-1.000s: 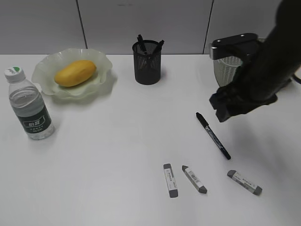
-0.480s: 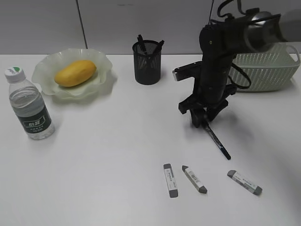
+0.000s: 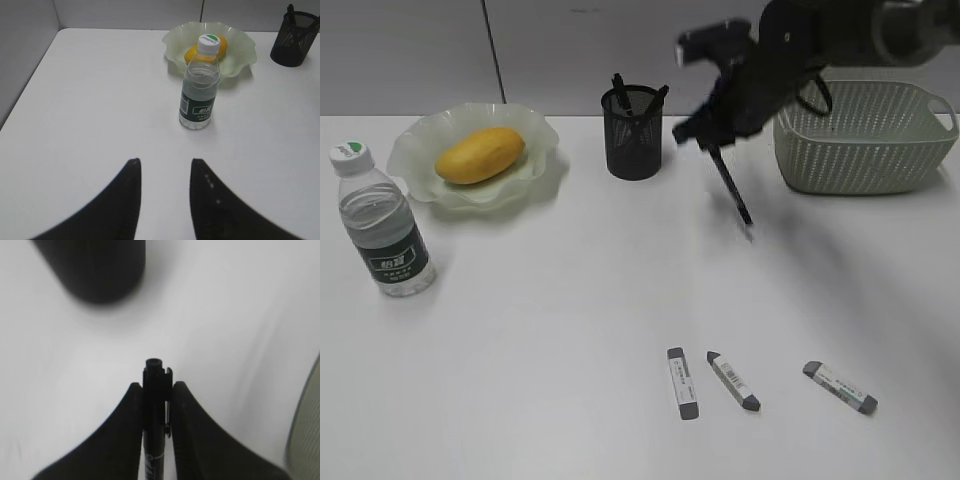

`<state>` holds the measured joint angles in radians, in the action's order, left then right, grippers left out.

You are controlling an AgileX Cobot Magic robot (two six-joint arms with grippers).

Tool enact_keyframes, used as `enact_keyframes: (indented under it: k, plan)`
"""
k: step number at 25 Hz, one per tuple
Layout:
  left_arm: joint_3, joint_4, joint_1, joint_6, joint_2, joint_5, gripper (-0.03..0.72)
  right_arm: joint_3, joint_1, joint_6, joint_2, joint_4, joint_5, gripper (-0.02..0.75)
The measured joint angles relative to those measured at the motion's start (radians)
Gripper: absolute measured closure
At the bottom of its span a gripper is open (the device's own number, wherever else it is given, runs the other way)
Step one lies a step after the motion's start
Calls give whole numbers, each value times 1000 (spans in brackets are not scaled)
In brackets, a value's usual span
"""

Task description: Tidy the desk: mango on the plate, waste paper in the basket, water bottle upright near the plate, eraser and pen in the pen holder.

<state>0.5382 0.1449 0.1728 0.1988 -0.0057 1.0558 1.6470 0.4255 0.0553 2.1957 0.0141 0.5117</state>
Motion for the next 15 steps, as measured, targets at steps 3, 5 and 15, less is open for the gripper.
enact_keyframes:
  k: [3, 5, 15]
  plan:
    - [0, 0, 0, 0, 0, 0, 436, 8, 0, 7, -63, -24, -302, 596]
    - [0, 0, 0, 0, 0, 0, 436, 26, 0, 7, -72, -46, -440, 596]
    - [0, 0, 0, 0, 0, 0, 436, 30, 1, -160, -15, -33, -995, 597]
